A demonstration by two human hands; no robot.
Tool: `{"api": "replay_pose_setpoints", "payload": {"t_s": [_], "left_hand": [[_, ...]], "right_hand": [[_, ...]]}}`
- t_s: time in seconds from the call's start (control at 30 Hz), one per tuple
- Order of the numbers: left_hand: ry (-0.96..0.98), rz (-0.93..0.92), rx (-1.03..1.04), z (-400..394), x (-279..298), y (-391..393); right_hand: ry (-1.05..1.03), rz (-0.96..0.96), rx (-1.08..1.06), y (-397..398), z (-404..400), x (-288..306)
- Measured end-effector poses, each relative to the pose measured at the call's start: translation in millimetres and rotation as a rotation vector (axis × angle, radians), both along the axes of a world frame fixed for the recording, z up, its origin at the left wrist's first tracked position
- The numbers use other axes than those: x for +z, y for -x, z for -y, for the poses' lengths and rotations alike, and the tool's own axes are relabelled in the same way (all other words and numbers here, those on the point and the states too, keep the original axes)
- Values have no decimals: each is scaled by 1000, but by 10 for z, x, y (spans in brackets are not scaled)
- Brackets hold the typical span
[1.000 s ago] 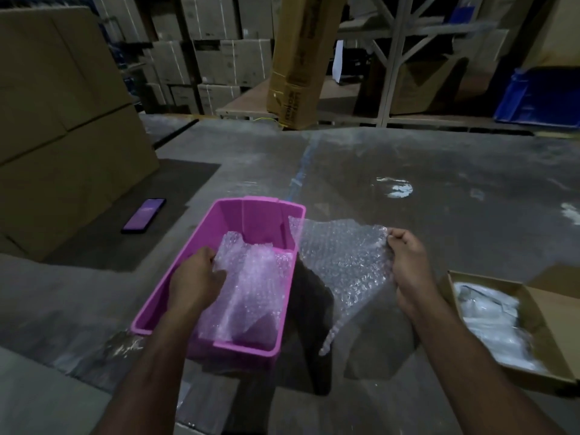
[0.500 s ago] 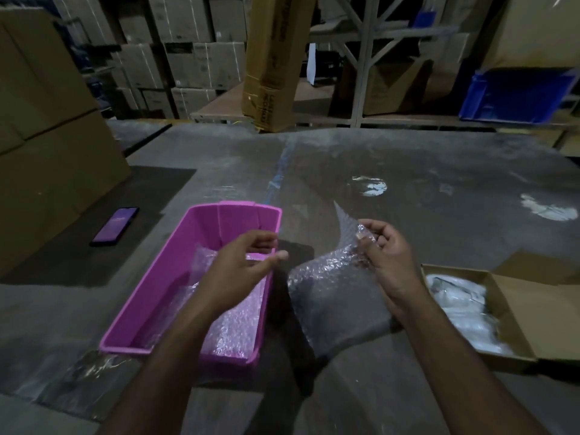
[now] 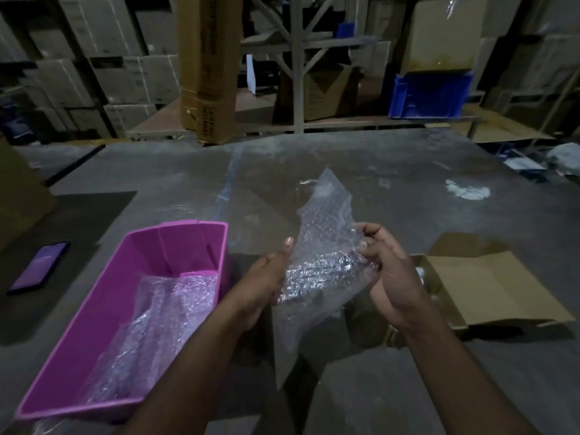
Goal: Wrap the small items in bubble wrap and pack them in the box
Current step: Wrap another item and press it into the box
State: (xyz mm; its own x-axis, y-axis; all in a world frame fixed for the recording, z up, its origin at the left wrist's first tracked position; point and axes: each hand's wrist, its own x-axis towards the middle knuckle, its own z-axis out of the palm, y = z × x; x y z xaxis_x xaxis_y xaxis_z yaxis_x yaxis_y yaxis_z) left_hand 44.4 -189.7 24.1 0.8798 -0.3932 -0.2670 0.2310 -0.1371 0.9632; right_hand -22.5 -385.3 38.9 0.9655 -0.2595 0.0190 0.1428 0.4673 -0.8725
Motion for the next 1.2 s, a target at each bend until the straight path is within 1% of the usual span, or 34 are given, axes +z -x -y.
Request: {"api": "replay_pose_setpoints", "payload": {"t_s": [0.07,0.13,0.2,0.27,0.37,0.5,0.57,0.6,0.67,0.77,0.87,1.03,1.1,1.2], "left_hand": [[120,-27,62,87,-95,-44],[213,-39,168,156,-120,-55],[242,-7,203,176,-126,-62],[203,23,165,172,-146,-72],[100,39,58,138,-142,-52],[-95,228,-193,42,-245,-43],[-156,269,-290,-11,-263,-35],[-156,270,-317,-32,-268,-27],[-117,215,-273,-42,-277,-4],[-84,102,-93,-7,-306,17],[-11,43,-45,43,-359,78],[45,69,33,83,-382,116],[76,106,41,90,-380,110],[149,115,34,122,-316,121]], "right_hand": [[19,-64,1,34,44,-97],[86,-135,-11,68,79,-216],[173,-203,-10,107,125,-368],[246,-247,32,147,169,-482],[289,-284,91,188,175,-541],[323,-337,40,152,123,-544],[326,-322,12,137,136,-560],[322,-305,19,145,147,-566],[333,-257,53,166,156,-574],[414,-194,98,187,124,-582],[403,-184,114,217,73,-609],[310,-247,62,266,57,-652],[265,-244,16,278,90,-647],[230,-214,-66,294,120,-607]]}}
